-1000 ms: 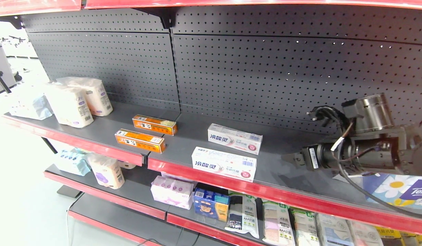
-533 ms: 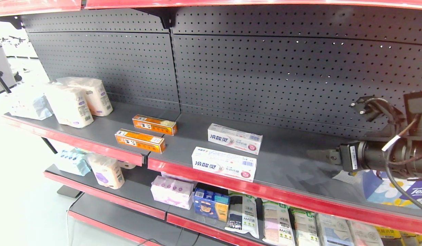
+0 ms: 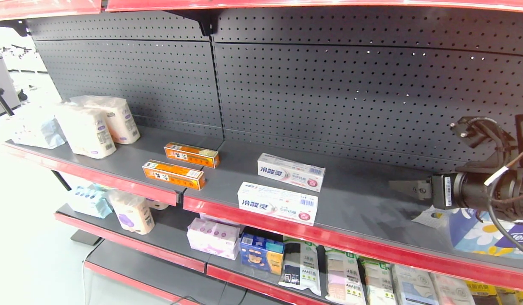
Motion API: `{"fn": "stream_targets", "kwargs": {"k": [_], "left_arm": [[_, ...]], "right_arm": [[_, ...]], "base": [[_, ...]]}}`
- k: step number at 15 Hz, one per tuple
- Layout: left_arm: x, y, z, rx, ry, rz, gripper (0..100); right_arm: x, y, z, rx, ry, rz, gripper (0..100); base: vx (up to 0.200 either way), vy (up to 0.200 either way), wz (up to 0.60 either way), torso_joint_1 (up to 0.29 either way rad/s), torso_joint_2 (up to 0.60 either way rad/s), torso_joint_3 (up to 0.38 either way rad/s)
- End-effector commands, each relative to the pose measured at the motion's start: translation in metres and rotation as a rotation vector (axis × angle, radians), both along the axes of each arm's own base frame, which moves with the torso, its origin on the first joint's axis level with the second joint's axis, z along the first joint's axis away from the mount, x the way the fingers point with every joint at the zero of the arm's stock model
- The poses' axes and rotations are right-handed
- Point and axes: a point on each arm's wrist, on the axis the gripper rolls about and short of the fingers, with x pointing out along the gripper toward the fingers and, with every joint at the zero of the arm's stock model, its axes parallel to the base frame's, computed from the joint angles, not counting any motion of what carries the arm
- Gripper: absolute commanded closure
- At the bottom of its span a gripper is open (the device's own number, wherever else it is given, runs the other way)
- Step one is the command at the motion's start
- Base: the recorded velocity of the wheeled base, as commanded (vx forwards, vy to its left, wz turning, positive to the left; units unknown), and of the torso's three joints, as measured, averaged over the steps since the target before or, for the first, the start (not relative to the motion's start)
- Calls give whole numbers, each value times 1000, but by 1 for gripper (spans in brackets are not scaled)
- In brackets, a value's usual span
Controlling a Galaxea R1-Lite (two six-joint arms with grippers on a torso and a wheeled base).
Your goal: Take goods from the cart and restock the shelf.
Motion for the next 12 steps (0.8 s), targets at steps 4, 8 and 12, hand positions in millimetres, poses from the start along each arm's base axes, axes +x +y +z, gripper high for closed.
{"fn": "stream_targets", "kwargs": {"k": [4,8,12], "left_arm": [[0,0,0,0,1,1,0],[0,0,0,0,1,1,0],[0,0,0,0,1,1,0]], "right_arm": [[-16,-4,-3,-10,5,3,0],[-9,-2,-4,-8,7,5,0],[23,23,-12,9,0,30,0]], "base": [[0,0,0,0,0,0],[0,0,0,0,0,0],[0,0,0,0,0,0]]}}
